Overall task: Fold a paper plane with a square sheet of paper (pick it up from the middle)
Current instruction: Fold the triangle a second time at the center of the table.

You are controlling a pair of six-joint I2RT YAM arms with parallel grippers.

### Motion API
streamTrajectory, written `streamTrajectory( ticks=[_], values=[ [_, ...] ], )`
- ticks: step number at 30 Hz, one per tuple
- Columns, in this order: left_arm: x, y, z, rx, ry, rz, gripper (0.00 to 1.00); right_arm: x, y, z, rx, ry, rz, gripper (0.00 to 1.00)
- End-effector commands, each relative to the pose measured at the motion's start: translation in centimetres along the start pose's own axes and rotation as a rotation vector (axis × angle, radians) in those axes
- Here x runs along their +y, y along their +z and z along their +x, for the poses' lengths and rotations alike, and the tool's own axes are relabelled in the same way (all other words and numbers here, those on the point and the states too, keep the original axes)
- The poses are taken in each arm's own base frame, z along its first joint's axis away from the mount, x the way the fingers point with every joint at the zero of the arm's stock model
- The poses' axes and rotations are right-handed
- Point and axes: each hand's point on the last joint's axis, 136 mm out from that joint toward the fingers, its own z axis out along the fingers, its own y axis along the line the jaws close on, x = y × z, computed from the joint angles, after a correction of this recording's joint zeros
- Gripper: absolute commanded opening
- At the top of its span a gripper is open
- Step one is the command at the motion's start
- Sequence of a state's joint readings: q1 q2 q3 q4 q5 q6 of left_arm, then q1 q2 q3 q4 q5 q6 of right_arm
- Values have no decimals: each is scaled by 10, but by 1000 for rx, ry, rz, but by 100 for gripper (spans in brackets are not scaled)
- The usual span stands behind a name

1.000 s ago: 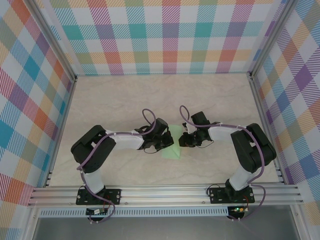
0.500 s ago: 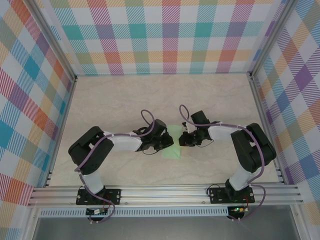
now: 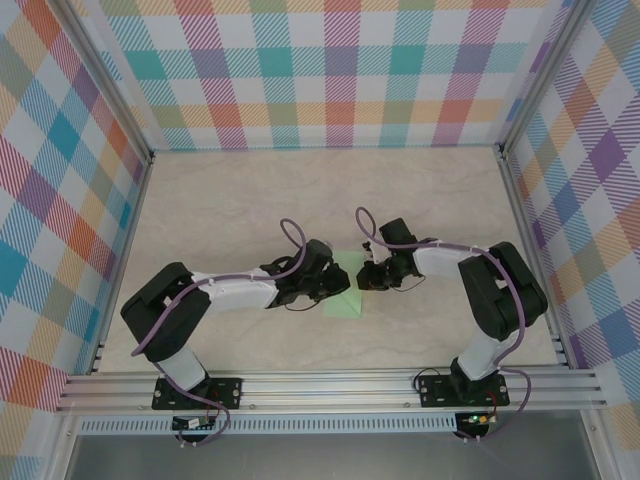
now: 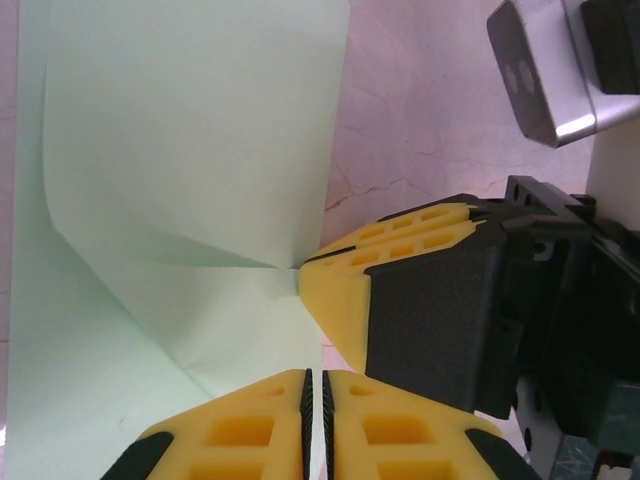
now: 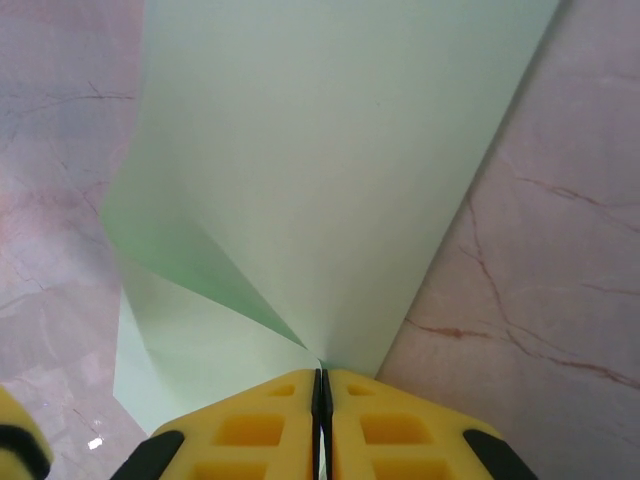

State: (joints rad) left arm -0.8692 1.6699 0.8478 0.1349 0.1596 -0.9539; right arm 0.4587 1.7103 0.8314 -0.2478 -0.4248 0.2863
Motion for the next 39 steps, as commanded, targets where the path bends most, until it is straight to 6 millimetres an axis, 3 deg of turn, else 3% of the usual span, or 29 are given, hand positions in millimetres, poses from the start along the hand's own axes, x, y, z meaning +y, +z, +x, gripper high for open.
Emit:
streamTrajectory(
  ticks=[1, 19, 32, 35, 39],
  values=[
    [4, 8, 5, -1, 12, -22, 13, -6, 2, 1, 15, -12, 17, 11],
    [4, 23, 2, -8, 27, -13, 11, -5, 4, 2, 22, -13, 6, 12],
    [51, 39, 20, 31, -51, -136, 8, -3, 5, 2, 30, -10, -6, 13],
    [56, 37, 22, 28, -60, -144, 8, 2, 1, 0, 24, -7, -19, 16],
    [58, 34, 23, 23, -59, -151, 8, 12, -20, -8, -32, 10, -5, 26]
  ],
)
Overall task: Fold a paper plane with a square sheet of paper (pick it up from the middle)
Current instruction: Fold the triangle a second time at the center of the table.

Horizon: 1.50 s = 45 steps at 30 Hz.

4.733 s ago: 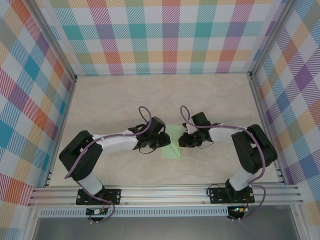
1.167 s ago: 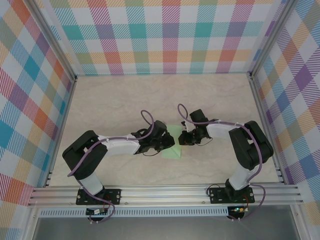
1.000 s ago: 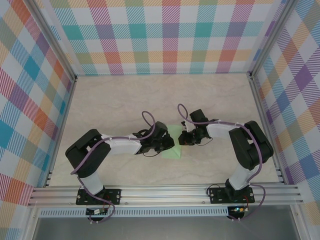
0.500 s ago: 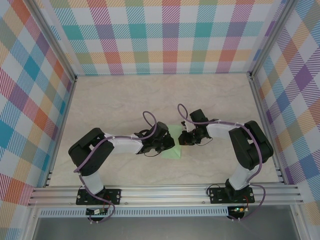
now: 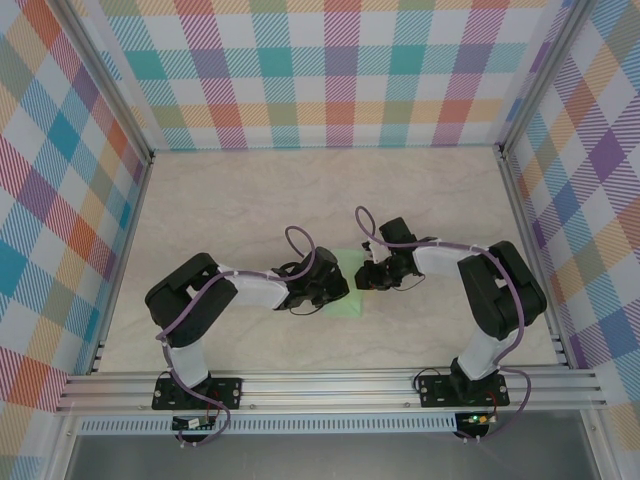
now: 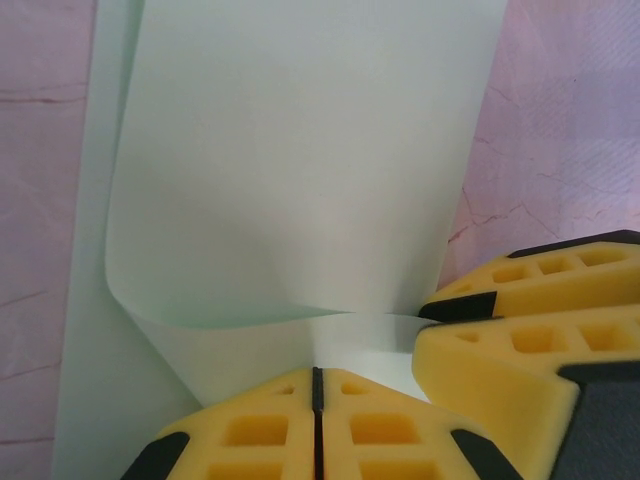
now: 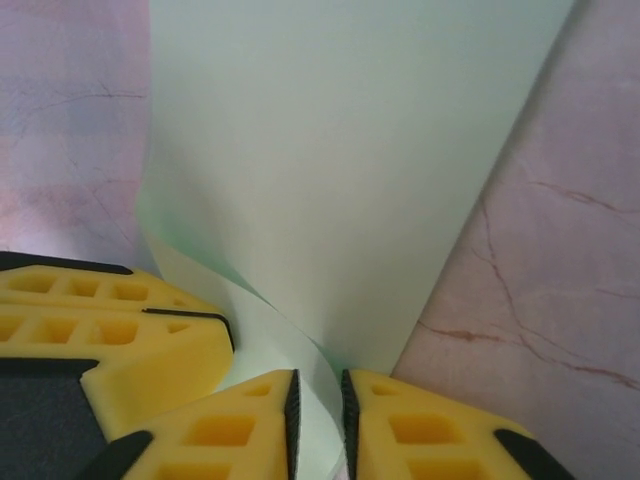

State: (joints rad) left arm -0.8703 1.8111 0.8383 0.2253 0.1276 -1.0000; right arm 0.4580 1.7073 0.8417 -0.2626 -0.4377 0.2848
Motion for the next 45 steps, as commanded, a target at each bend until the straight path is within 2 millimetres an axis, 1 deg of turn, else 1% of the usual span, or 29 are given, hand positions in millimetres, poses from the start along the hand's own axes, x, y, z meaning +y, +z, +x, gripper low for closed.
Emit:
streamTrajectory(
  ticks=[1, 3, 5, 7, 9, 11, 16, 18, 25, 31, 37, 45],
  values=[
    [26, 1, 16, 22, -2, -85, 8, 11, -25, -9, -57, 16, 13, 29],
    [26, 1, 15, 21, -2, -85, 8, 18, -35, -9, -81, 38, 1, 31],
    [26, 1, 15, 21, -1, -84, 8, 27, -41, -5, -90, 55, -38, 31],
    [25, 2, 15, 23, -1, -83, 8, 39, -45, 1, -87, 76, -111, 24],
    [25, 2, 15, 24, 1, -81, 8, 51, -44, 9, -63, 104, -197, 17],
    [24, 2, 15, 24, 4, -79, 8, 52, -40, 17, -36, 152, -229, 11],
    [22, 3, 14, 25, 4, -77, 8, 59, -30, 31, 17, 195, -298, 9],
    [20, 4, 13, 24, 5, -71, 8, 60, -26, 34, 33, 197, -297, 9],
    [19, 4, 14, 29, 5, -70, 7, 57, -7, 40, 85, 224, -258, 10],
    [17, 3, 13, 28, 6, -66, 7, 51, 0, 41, 94, 238, -218, 10],
    [17, 3, 14, 31, 8, -66, 7, 39, 8, 44, 105, 257, -168, 10],
    [18, 4, 14, 33, 8, -70, 7, 19, 13, 58, 139, 274, -72, 10]
  ],
)
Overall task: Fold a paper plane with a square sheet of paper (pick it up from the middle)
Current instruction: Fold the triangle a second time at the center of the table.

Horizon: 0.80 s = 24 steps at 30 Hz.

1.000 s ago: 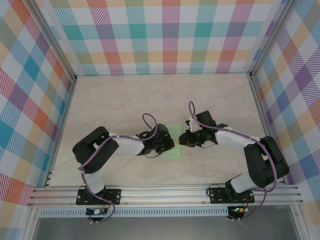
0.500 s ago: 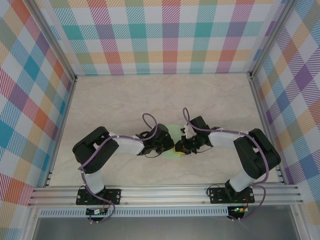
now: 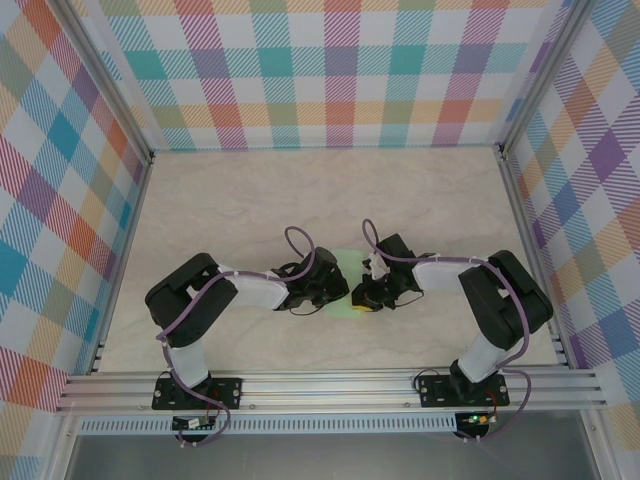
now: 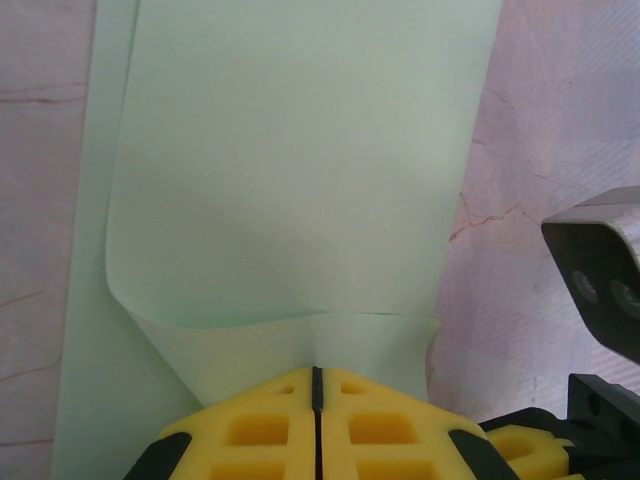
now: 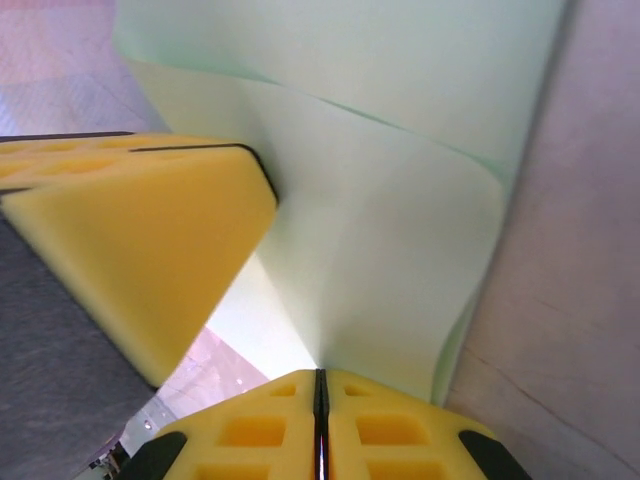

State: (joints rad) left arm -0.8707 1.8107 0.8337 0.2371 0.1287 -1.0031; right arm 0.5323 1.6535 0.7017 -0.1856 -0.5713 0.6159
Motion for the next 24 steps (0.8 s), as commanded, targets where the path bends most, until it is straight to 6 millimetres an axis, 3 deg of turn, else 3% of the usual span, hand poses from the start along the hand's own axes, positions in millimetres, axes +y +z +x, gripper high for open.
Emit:
streamTrajectory(
  ticks=[1, 10, 19, 24],
  values=[
    [20, 4, 14, 34, 10, -80, 7, -10, 1, 5, 21, 0, 56, 10],
    [22, 4, 15, 33, 10, -89, 7, -29, -2, 16, 34, 9, 140, 9],
    [21, 5, 15, 35, 9, -85, 6, 16, -19, 16, -6, -79, 21, 11],
    [20, 5, 14, 35, 6, -81, 6, 17, -12, 11, -8, -68, 31, 12]
  ],
)
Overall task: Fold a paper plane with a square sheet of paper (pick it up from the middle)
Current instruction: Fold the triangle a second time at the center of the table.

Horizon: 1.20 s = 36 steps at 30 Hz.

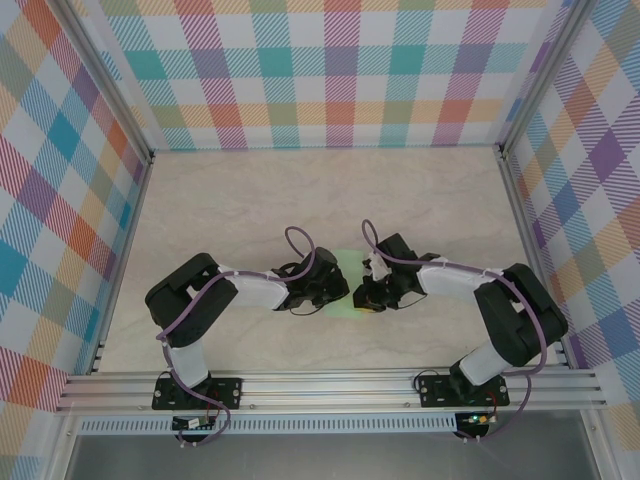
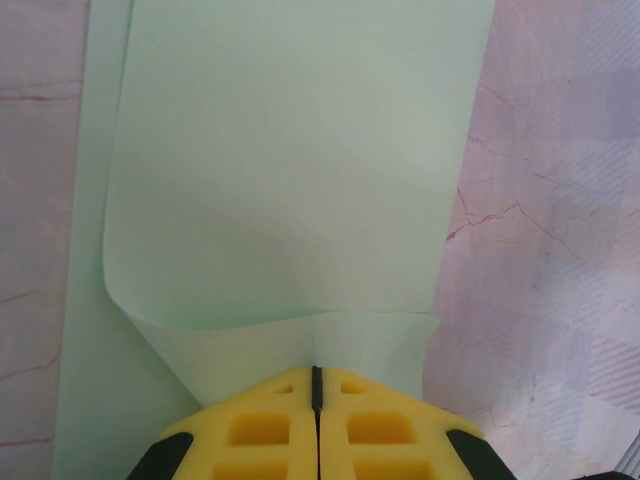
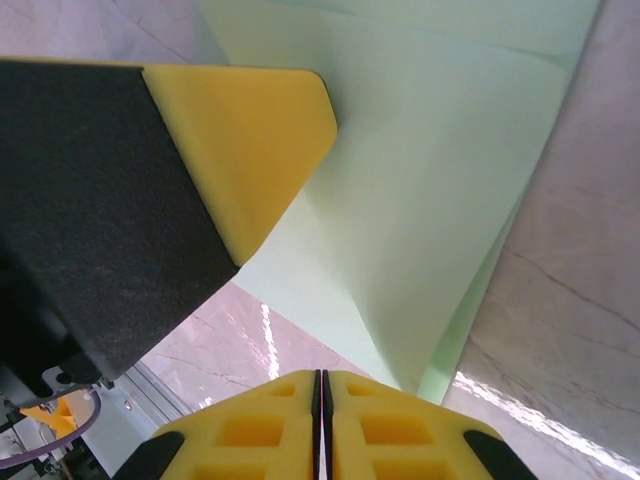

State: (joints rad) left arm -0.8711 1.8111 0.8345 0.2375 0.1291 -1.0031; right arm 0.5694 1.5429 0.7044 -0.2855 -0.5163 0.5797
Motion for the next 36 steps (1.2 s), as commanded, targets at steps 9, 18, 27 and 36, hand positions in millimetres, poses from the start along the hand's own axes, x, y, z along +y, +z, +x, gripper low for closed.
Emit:
streamTrajectory(
  ticks=[9, 18, 27, 36],
  values=[
    [20, 5, 14, 35, 8, -82, 6, -38, 19, 15, 72, 38, 167, 12],
    [29, 5, 16, 36, 7, -114, 6, -50, 16, 34, 75, 60, 178, 13],
    [33, 7, 16, 37, 9, -131, 5, -50, 4, 38, 49, 70, 192, 14],
    [30, 7, 17, 41, 9, -118, 5, -31, -14, 34, -17, 39, 132, 13]
  ],
)
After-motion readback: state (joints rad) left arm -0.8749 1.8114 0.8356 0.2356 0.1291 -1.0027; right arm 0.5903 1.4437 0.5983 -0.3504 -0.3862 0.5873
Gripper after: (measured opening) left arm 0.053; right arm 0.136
